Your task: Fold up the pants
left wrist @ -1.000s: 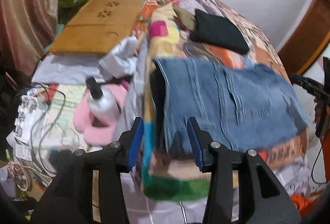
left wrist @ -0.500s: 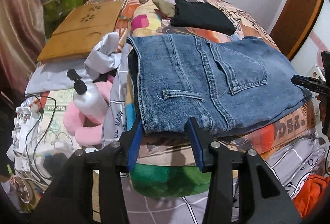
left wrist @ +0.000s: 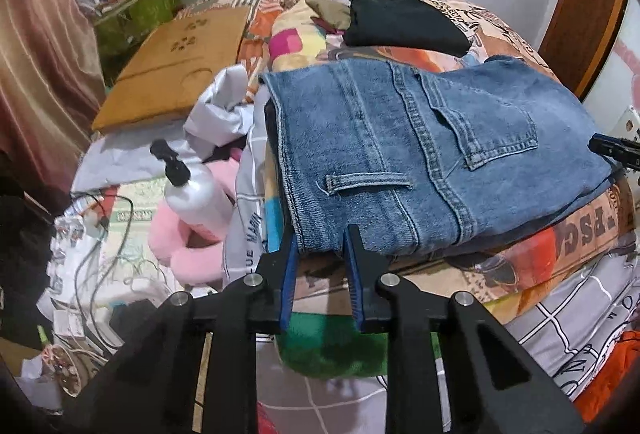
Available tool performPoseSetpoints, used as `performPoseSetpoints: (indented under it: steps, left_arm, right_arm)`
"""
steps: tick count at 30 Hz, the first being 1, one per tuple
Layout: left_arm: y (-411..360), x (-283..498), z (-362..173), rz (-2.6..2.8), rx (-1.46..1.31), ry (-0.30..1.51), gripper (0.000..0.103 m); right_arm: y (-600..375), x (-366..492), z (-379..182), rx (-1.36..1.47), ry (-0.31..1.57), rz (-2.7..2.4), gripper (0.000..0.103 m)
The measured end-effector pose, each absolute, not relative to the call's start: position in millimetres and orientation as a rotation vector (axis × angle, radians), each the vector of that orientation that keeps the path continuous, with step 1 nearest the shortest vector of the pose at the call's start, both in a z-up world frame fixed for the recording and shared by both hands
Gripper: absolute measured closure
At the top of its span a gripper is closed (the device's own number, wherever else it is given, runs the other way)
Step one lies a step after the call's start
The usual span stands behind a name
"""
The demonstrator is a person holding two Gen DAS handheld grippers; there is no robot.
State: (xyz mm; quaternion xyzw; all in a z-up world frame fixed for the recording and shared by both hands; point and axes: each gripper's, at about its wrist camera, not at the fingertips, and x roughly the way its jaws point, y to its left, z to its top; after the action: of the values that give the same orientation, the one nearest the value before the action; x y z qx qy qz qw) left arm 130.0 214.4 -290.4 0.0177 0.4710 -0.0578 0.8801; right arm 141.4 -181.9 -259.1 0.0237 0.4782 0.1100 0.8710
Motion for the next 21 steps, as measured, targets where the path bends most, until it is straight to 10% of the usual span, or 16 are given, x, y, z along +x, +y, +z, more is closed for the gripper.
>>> performPoseSetpoints:
  steps: [21]
  left_arm:
    - [138,164,-177,-0.108,-0.022,0.86,0.072]
  right_arm:
    - [-340,72,-221,0.211,0.903,-0.078,0.047]
